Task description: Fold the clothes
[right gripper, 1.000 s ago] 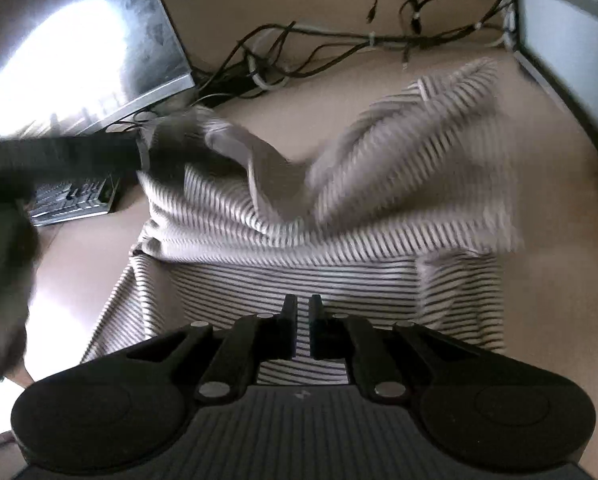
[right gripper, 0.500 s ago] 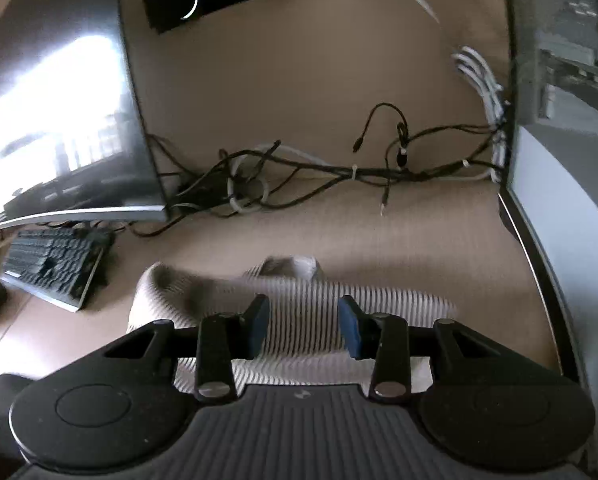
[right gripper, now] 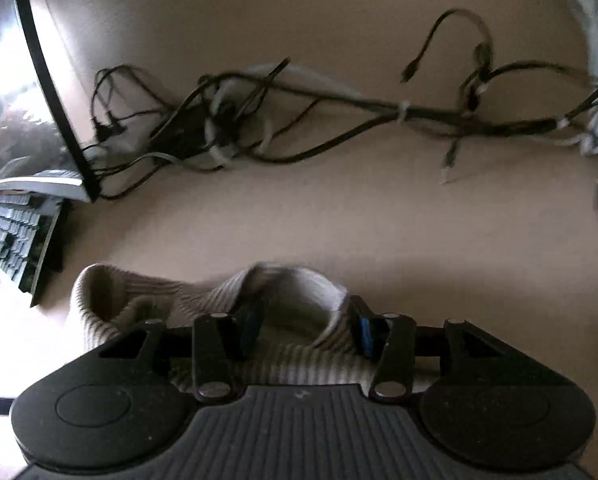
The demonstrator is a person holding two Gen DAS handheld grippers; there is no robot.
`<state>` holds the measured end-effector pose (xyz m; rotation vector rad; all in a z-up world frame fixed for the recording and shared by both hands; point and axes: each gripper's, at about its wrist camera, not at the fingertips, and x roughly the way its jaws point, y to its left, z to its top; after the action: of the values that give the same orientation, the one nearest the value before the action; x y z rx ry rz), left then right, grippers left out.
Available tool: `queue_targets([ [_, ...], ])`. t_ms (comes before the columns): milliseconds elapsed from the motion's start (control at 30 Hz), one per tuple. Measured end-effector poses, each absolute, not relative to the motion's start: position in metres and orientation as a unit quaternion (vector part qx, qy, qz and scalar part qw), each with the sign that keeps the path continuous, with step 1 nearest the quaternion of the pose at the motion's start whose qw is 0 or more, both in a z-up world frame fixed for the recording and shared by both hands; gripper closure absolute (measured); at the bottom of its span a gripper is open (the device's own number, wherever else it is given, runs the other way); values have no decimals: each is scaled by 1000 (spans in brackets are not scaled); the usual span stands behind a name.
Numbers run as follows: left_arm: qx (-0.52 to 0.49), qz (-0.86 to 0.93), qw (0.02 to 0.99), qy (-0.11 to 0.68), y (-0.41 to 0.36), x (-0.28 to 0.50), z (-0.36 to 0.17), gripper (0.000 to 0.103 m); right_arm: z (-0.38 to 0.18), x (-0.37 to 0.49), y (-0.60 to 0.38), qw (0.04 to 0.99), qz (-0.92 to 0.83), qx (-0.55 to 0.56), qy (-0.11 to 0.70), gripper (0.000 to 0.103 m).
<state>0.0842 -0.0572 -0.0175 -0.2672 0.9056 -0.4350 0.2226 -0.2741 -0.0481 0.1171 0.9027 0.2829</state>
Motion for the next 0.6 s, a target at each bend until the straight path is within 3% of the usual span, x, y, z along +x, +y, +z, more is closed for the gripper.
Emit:
queue_targets([
  [133,-135,-192,869,435,-52,94,-18,11,-50,213,-267,894,137,24,426,91],
  [400,-146,-175,880,416,-29,96,-11,9,1,137,-289,914,168,87,360,99],
  [600,-152,-171,896,379,-14,96,12,9,-22,78,-288,902,158,116,385,99],
])
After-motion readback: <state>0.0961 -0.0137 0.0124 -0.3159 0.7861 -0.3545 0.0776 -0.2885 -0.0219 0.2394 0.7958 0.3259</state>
